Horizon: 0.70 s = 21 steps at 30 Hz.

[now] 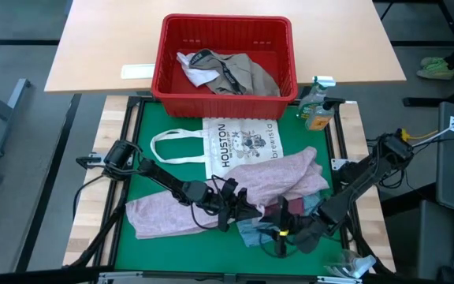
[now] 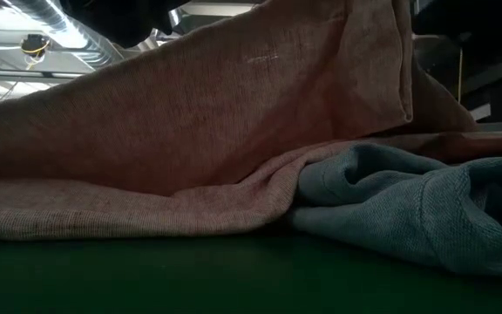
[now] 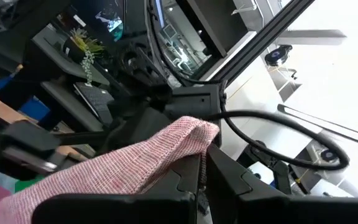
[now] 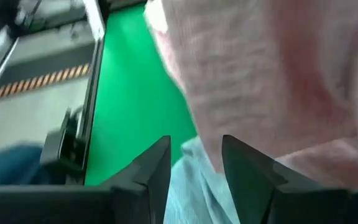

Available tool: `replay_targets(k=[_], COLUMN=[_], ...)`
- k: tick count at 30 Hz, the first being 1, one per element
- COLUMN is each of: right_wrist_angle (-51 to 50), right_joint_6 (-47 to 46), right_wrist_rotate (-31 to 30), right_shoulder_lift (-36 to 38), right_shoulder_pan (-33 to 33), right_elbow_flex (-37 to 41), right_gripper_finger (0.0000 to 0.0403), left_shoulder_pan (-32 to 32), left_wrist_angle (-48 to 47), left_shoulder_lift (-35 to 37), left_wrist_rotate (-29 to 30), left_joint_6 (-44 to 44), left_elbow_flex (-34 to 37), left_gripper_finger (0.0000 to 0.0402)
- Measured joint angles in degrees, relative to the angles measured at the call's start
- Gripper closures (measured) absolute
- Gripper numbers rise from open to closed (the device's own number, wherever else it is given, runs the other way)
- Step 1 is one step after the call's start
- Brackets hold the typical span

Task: Fold Laundry from Bin
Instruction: Fold the pink shirt from the red laundry basket

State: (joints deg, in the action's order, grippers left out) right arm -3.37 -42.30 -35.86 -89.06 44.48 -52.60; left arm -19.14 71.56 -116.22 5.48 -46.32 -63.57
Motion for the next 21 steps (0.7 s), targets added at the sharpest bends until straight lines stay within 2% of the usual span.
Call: replay_targets(k=[6, 12, 21], right_wrist_angle=[0.65, 0.93, 3.74], right_joint_6=[-8.14, -12.99, -14.69], right_wrist_rotate=[-12.86, -12.64, -13.15], right_shoulder_lift=[-0.96, -4.51, -8.28], right_shoulder_pan=[3.12, 3.55, 3.00], right_elbow_flex=[0.00, 0.00, 0.00], right_gripper_finger=[0.0260, 0.0260, 0.0260], left_shoulder_pan=[-0.01, -0.01, -0.04], left_wrist_angle=[0.01, 0.01, 0.01], left_shoulder_lift=[0.00, -0.02, -0.02], left_wrist_rotate=[1.49, 1.92, 1.92], left_joint_6=[1.02, 1.52, 1.52], left_elbow_flex=[0.00, 0.00, 0.00], left_gripper_finger=[0.0391, 0.0391, 0.0391])
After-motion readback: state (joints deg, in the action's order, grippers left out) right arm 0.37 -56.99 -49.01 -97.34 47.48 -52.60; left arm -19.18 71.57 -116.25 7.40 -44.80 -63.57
